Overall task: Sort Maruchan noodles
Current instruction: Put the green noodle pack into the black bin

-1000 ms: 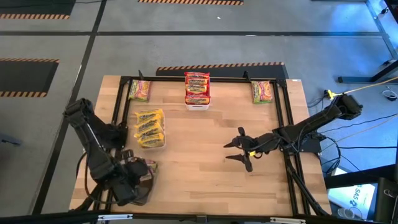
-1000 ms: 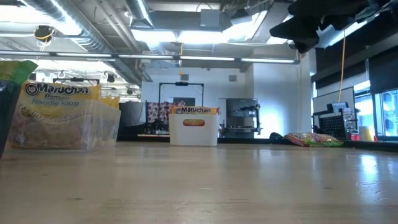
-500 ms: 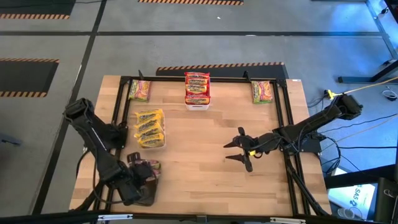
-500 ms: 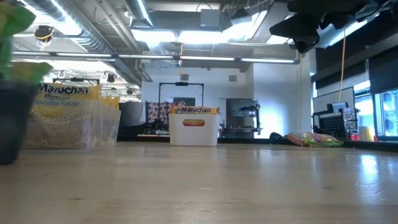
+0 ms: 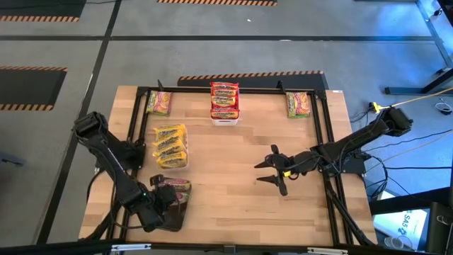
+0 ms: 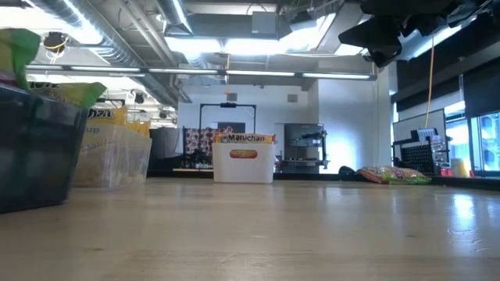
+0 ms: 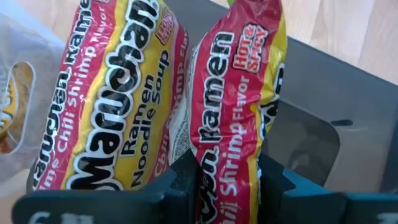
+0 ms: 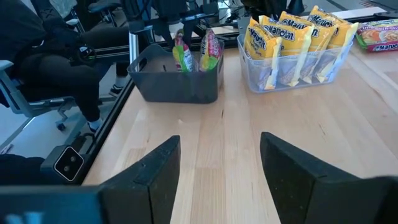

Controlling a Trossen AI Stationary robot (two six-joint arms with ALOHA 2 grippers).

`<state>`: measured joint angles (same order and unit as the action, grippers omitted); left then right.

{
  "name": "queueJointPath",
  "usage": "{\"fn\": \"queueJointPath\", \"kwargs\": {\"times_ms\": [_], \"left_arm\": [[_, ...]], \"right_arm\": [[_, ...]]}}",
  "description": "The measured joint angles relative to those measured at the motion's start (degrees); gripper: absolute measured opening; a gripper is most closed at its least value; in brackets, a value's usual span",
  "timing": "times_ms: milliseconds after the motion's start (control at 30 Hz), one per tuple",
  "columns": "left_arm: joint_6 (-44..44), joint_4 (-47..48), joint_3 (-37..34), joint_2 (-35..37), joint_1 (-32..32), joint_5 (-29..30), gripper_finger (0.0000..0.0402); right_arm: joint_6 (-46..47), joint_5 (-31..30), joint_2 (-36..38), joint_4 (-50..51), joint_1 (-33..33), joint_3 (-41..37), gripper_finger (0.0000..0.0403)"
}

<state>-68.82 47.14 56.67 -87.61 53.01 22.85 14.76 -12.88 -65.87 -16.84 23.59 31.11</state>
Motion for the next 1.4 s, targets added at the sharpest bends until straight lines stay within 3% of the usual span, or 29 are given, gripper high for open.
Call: {"fn": "queueJointPath", "kwargs": {"times_ms": [367, 700, 1133, 1400], "left_arm": [[4.53, 0.37, 0.89, -0.02, -3.18, 2.97, 0.0093], [12.19, 0.32, 0.91, -0.02, -8.39, 4.76, 0.0159], [17.04, 0.36, 1.56, -0.02, -16.46, -4.36, 0.0167], [18.42, 7.59, 10.04, 0.0, -16.52, -3.03, 0.0167]], "right_arm": [[-0.02, 0.06, 0.0, 0.08, 0.0, 0.0, 0.0198], [-0.02, 0.48, 0.0, 0.35, 0.0, 0.0, 0.0198], [-0.17, 0.48, -1.85, 0.03, 0.0, -0.06, 0.0198], [0.02, 0.45, -4.45, -0.13, 0.0, -0.07, 0.0198]]}}
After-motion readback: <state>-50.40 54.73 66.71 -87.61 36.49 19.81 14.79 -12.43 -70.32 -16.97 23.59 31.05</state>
